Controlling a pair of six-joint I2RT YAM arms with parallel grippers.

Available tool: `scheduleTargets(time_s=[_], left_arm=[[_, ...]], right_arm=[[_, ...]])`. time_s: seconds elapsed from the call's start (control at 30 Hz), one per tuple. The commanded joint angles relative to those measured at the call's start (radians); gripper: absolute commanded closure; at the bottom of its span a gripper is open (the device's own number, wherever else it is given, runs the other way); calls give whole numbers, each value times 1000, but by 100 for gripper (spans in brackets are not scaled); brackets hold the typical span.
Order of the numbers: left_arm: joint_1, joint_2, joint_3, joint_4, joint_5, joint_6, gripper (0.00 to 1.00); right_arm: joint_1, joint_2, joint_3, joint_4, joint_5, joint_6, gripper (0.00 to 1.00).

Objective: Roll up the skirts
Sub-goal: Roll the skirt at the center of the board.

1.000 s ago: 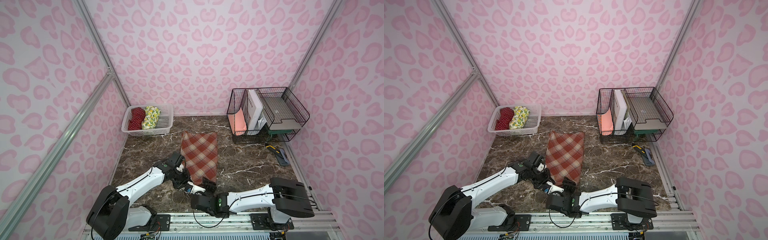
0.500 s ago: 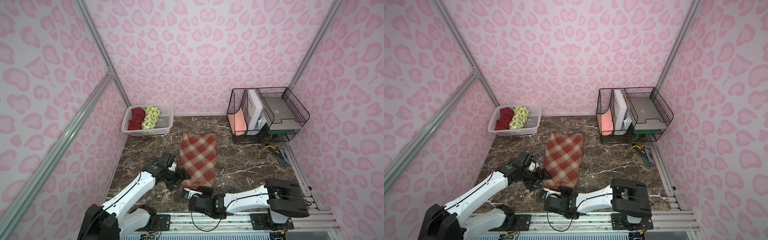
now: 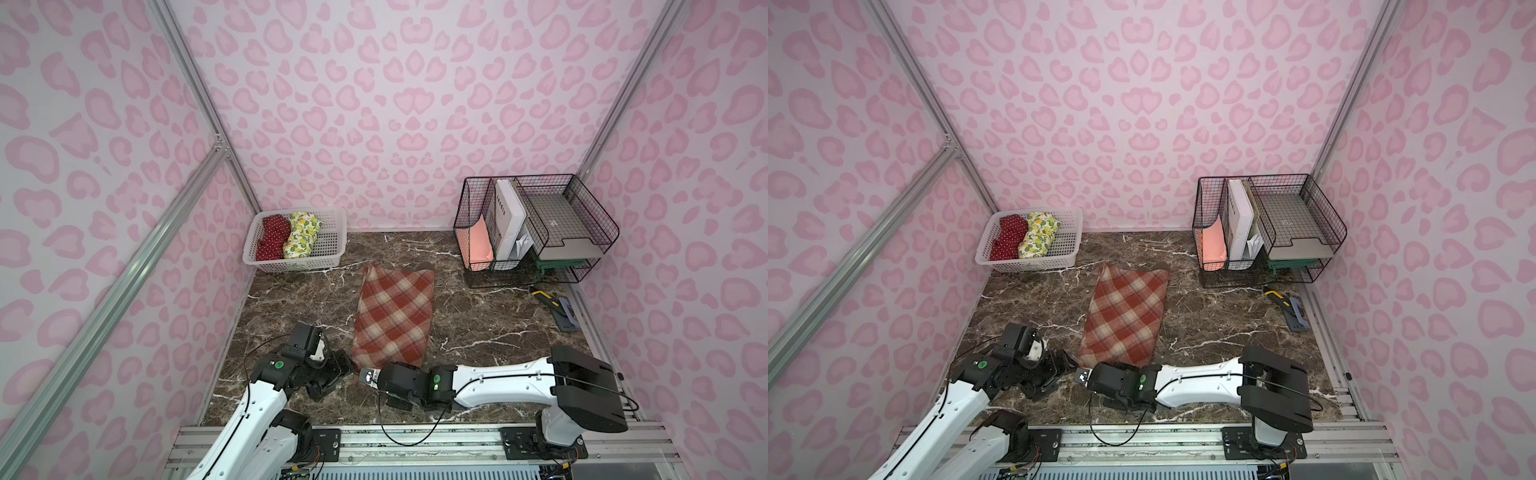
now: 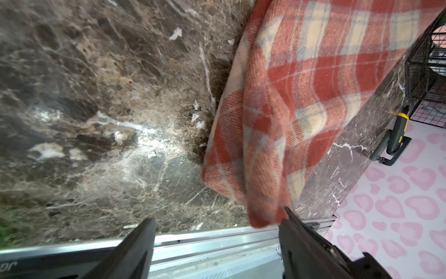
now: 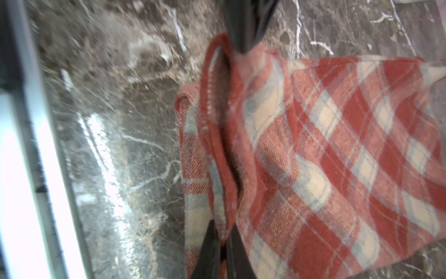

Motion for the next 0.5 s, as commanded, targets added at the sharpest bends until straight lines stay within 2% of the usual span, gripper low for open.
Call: scheduleTargets(time_s=[0.0, 0.07, 0.3, 0.37, 0.43, 0.47], left_arm=[[2, -29, -5, -14, -42, 12, 16], [2, -33, -13, 0, -45, 10, 16], [3, -34, -45, 43, -86, -31, 15], [2, -43, -61, 69, -117, -59, 11], [3, -55, -100, 151, -103, -126, 2], [1, -60, -121, 192, -94, -160, 2]], right_arm=[[-27, -15, 22, -19, -177, -2, 100], [-52, -5, 22, -29, -224, -7, 100], [-70, 8, 10, -29, -216, -3, 100], [-68, 11, 24, -50, -202, -14, 100], [-62, 11, 17, -54, -226, -21, 100], [-52, 12, 9, -50, -223, -19, 100]])
